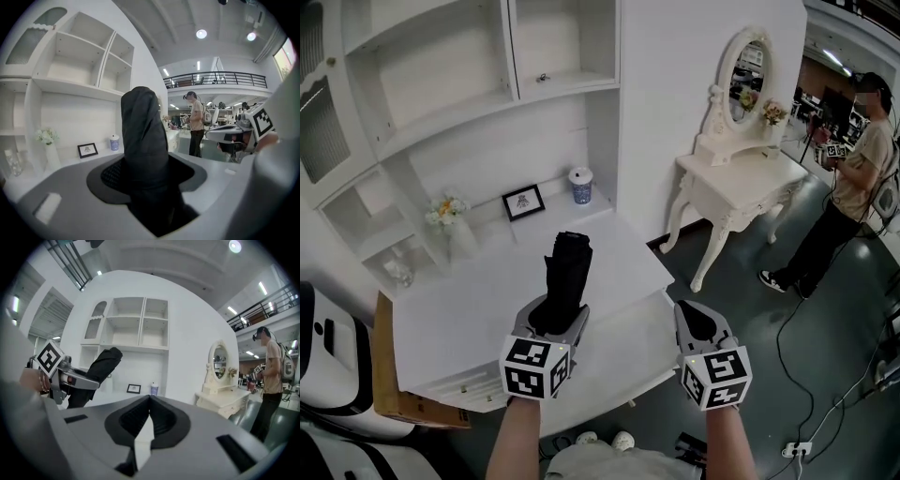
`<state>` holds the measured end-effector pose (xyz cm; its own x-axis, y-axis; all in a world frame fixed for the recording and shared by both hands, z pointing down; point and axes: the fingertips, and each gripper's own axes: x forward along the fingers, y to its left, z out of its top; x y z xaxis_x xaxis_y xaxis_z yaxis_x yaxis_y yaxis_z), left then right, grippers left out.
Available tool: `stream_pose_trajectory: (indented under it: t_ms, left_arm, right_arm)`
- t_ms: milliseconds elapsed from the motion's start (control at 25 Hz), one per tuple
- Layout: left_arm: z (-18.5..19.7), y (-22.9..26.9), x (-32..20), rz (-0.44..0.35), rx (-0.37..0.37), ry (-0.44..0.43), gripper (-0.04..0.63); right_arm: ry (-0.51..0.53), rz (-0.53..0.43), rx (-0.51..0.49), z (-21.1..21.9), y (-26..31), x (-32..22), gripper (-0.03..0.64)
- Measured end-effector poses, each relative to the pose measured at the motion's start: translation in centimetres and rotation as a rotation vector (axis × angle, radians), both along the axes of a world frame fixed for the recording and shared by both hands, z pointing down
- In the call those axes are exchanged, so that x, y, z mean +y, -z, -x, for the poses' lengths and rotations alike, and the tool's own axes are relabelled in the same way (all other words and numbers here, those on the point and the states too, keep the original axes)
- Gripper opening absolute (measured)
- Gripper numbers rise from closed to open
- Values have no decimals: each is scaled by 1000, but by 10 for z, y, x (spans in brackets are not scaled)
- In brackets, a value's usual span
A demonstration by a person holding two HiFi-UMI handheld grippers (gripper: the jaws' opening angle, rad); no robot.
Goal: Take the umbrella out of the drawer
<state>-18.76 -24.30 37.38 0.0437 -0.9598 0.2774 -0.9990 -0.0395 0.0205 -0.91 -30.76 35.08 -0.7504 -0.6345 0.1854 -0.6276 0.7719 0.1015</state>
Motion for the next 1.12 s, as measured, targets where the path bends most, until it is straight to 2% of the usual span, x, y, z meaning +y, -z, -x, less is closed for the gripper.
stream_pose_trajectory:
  t_ms: [240,560,760,1120]
  left_arm:
    - [17,35,13,-119,-37,29,259]
    - [41,81,35,-247,-119,62,259]
    - [54,108,57,-324,-142,97,259]
    - [86,144,94,-390,-212,178,259]
  right_arm:
    - [29,-96,16,17,27,2,8]
    - [64,-158,-25,40,62,6,8]
    - [86,-209,-56,54,88,15,8]
    - [72,-303,-116,78,125,32,8]
